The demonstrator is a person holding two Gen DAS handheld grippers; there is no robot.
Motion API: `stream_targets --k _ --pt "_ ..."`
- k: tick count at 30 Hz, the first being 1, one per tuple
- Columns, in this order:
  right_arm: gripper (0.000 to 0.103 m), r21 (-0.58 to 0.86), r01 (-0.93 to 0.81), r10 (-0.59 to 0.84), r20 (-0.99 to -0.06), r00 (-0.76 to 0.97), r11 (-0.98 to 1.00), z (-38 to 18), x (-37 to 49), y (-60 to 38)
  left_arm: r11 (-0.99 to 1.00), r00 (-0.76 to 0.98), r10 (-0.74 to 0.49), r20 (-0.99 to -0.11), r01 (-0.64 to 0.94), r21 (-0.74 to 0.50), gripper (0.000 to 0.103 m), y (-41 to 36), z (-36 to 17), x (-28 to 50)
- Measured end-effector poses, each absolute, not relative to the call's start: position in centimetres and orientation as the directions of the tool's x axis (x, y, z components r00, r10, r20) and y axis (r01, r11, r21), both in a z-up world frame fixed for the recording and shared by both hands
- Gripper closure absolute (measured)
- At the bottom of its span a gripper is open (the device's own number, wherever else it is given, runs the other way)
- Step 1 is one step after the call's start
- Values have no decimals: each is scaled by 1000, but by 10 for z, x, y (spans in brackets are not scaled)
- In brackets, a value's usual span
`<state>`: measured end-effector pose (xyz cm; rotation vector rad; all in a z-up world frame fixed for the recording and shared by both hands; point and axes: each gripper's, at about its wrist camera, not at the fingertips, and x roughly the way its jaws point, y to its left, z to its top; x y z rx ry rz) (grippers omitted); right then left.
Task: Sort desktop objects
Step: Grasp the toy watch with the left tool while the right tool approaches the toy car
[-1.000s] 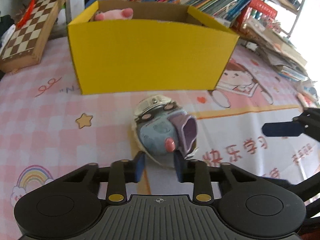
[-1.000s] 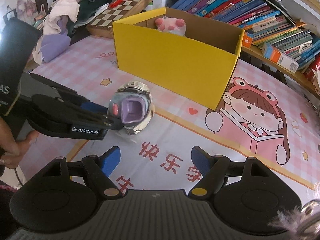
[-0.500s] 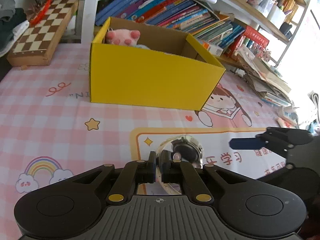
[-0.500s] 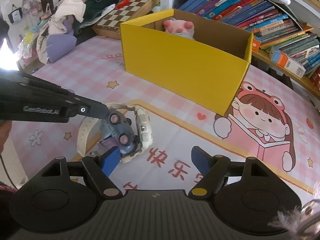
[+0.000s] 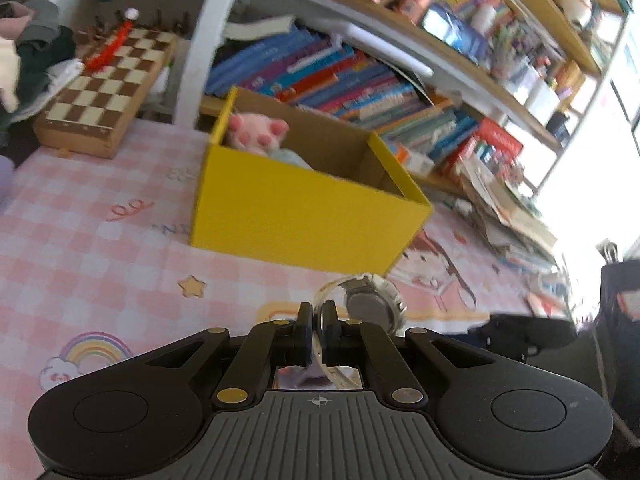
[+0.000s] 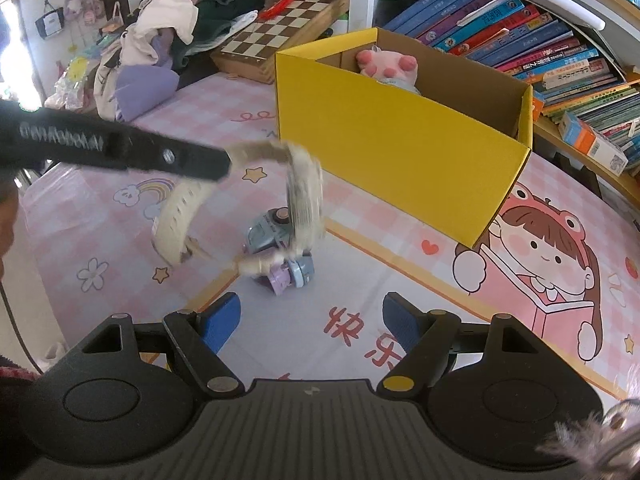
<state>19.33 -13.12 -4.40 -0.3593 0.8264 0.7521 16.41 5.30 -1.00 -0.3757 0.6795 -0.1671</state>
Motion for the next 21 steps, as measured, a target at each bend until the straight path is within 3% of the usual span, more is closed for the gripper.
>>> stream_targets --k 5,13,21 --pt "26 -8 -745 469 -772 429 667 -46 195 -119 923 792 -208 -575 -36 -384 100 68 -4 154" --pt "39 -9 -765 466 -789 401 644 -55 210 -94 914 796 -111 -595 -153 -376 100 93 -4 137" --pt "40 -5 -781 454 -812 367 624 -64 222 -76 907 785 -64 -616 -212 -364 100 107 -7 130"
